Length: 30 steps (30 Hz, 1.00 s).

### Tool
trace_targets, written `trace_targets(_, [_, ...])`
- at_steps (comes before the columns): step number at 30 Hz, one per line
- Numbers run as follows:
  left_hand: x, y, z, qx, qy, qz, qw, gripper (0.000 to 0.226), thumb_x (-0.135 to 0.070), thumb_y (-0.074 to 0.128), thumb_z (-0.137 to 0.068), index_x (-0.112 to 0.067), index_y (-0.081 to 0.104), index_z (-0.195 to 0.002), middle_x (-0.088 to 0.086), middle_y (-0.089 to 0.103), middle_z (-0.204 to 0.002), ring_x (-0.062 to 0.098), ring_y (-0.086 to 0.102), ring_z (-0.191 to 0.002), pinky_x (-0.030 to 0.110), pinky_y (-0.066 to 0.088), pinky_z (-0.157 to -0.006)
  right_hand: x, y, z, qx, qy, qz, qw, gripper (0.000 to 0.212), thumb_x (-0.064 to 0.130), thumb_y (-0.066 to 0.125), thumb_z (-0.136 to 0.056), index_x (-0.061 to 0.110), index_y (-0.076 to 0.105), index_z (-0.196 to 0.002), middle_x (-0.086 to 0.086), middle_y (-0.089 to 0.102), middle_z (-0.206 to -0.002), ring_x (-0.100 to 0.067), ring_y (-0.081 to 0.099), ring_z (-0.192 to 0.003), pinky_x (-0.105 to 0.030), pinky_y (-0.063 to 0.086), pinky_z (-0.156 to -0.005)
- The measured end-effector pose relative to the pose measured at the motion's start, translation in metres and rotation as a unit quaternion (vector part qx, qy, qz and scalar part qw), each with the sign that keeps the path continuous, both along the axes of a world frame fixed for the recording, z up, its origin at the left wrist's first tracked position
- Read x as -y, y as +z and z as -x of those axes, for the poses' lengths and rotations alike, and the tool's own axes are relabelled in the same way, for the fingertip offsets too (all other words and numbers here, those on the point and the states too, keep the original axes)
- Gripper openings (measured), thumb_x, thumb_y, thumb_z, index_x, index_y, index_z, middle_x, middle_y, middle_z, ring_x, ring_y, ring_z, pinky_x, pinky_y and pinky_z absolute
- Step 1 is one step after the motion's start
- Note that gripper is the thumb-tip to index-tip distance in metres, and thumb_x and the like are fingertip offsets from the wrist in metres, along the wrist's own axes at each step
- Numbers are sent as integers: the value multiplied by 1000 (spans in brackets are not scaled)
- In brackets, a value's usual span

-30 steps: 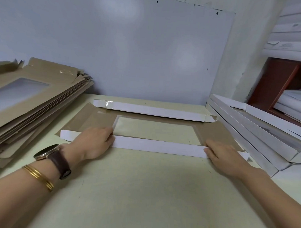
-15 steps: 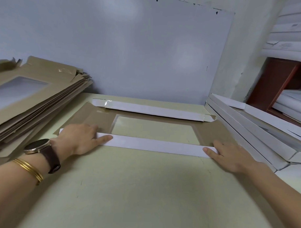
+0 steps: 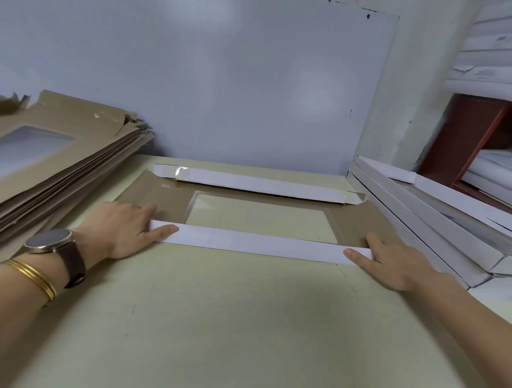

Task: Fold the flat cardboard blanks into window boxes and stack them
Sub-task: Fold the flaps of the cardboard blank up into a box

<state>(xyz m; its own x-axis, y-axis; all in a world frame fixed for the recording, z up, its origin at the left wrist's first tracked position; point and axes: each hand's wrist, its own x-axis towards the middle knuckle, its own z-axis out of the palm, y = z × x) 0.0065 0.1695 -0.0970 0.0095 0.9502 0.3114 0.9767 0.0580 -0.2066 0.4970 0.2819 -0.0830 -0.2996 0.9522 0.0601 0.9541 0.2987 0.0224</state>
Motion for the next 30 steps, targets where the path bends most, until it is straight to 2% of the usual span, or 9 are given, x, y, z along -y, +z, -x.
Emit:
trace_targets(4, [3, 1, 9, -13, 14, 2, 1000, 76, -87, -10, -69, -25, 34, -72, -8, 58, -73, 21, 60, -76, 33, 37, -62, 0, 0, 0, 1, -1, -3, 1000, 70, 91, 1, -65, 31, 31, -87, 12, 50, -83, -5, 48, -74, -30, 32, -59])
trace_targets(7, [5, 3, 14, 12, 52, 30, 998, 73, -87, -5, -67, -27, 36, -73, -9, 56, -75, 21, 62, -80, 32, 39, -60, -2, -1, 0, 12, -9, 2, 1000, 72, 91, 0, -64, 31, 31, -90, 13, 48, -84, -12, 51, -77, -32, 33, -61])
trace_targets(10, [5, 0, 8, -24, 52, 6, 998, 67, -82, -1, -74, -26, 35, -78, -7, 61, -84, 21, 60, -86, 33, 40, -68, -2, -2, 2, 22, -27, 5, 999, 75, 90, 2, -65, 29, 35, -93, 11, 49, -90, -18, 52, -86, -35, 38, -71])
trace_targets(13, [2, 2, -8, -59, 25, -37, 997, 56, -64, 5, -89, -27, 46, -97, -5, 57, -101, 20, 52, -103, 34, 34, -85, 1, -2, 11, 49, -44, 1, 998, 60, 79, 16, -82, 30, 40, -107, 4, 46, -109, -22, 44, -110, -39, 34, -91])
trace_targets(16, [0, 2, -43, 71, -104, 22, 992, 54, -33, 18, -85, -24, 52, -125, -2, 54, -123, 20, 49, -117, 31, 33, -100, 8, -4, 32, 53, 7, -11, 999, 42, 51, 24, -99, 34, 35, -136, -1, 39, -136, -23, 32, -129, -39, 28, -103])
trace_targets(18, [-4, 0, -72, 158, -137, 53, 976, 52, -27, 22, -92, -23, 44, -139, -5, 44, -142, 17, 40, -131, 31, 27, -106, 16, -8, 55, 16, 53, -3, 998, 46, 39, 23, -103, 37, 24, -149, 2, 24, -156, -20, 19, -143, -39, 20, -114])
trace_targets(20, [-13, -4, -99, 152, -100, 85, 980, 48, -41, 20, -102, -34, 27, -149, -14, 26, -155, 9, 20, -144, 41, 12, -113, 25, -12, 84, -19, 92, 18, 995, 50, 41, 20, -104, 37, 13, -153, 6, 8, -163, -17, 3, -150, -38, 7, -120])
trace_targets(23, [-25, -10, -134, 167, -61, 146, 973, 54, -58, 11, -98, -44, 7, -151, -16, 5, -161, 10, -1, -148, 56, -9, -115, 39, -16, 132, -28, 142, 50, 988, 56, 50, 13, -102, 35, 0, -155, 8, -3, -163, -14, -10, -149, -38, -7, -121])
trace_targets(30, [-33, -17, -145, 162, -34, 174, 971, 55, -58, 6, -97, -45, -1, -150, -14, -5, -161, 17, -8, -149, 53, -8, -116, 49, -25, 168, -42, 183, 85, 978, 62, 53, 12, -102, 24, 1, -156, 9, -3, -163, -9, -7, -149, -36, -5, -121])
